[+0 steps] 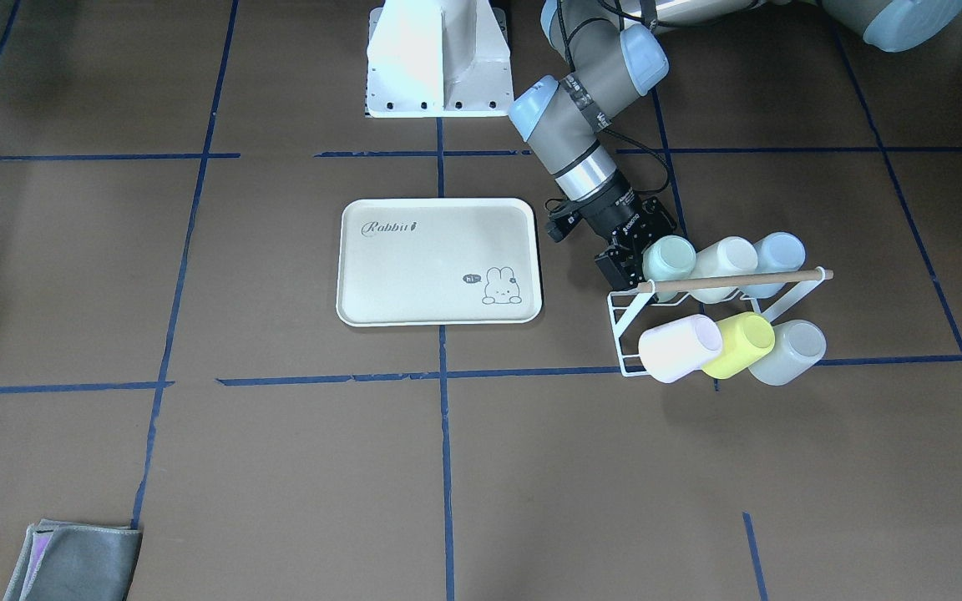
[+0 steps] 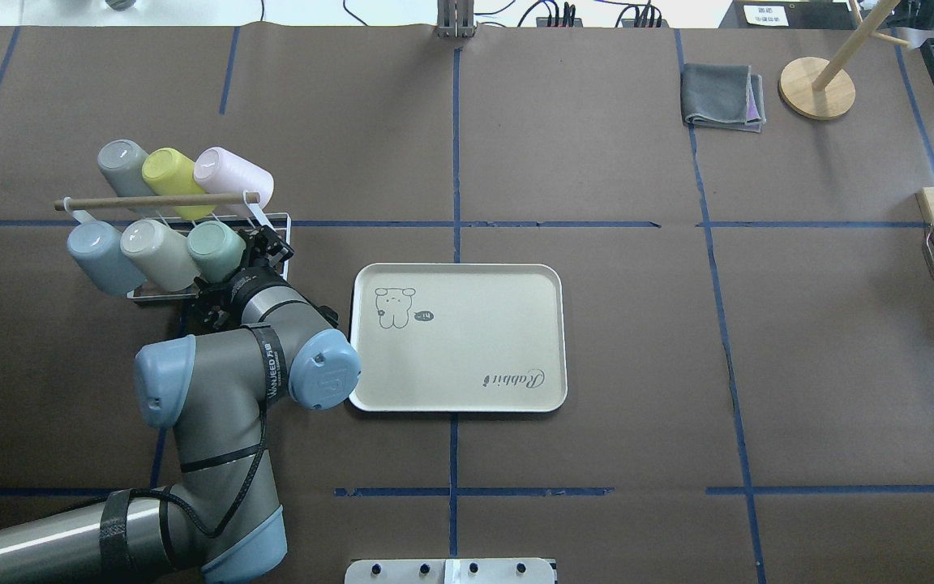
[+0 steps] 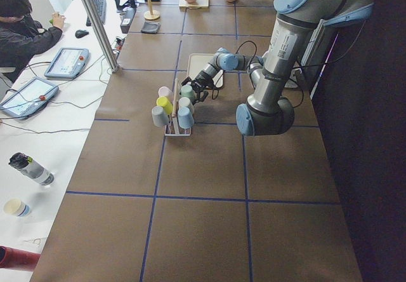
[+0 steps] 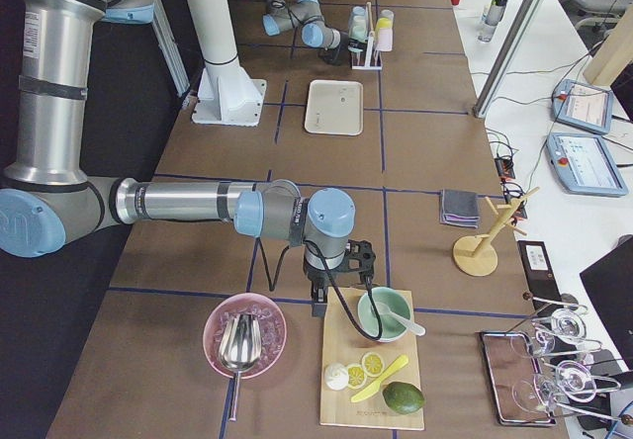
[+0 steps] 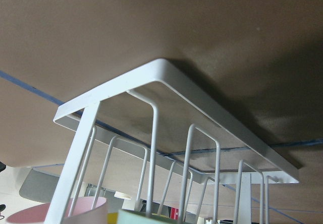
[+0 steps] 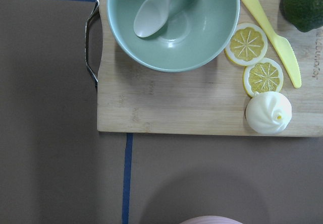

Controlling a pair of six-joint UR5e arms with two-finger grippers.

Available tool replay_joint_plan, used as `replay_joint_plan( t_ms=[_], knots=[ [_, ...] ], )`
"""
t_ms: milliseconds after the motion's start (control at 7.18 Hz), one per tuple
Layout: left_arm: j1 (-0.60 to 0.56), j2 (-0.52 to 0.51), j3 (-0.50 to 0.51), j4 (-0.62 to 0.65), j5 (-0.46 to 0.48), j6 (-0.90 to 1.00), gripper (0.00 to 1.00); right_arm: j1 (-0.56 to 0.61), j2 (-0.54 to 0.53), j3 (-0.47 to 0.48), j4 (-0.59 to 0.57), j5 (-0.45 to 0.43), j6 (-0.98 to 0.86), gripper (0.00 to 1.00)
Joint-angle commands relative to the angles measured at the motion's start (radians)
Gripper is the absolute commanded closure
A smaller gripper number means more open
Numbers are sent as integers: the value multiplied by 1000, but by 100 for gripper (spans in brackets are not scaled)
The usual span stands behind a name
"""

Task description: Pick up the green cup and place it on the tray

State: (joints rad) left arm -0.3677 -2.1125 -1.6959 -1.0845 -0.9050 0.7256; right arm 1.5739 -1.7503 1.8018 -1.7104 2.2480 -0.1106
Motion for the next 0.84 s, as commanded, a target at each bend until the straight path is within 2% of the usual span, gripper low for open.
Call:
replay_joint_plan(
  t_ms=[0,278,696],
  knots=[
    [1,-1,-4,0,0,-6,30,0,-2,5,0,2,0,0],
    [-2,-1,-25,2,2,-3,34,0,-2,5,0,5,0,0],
    [-20,5,-89,6,8,12,34,0,-2,4,0,5,2,0]
  ],
)
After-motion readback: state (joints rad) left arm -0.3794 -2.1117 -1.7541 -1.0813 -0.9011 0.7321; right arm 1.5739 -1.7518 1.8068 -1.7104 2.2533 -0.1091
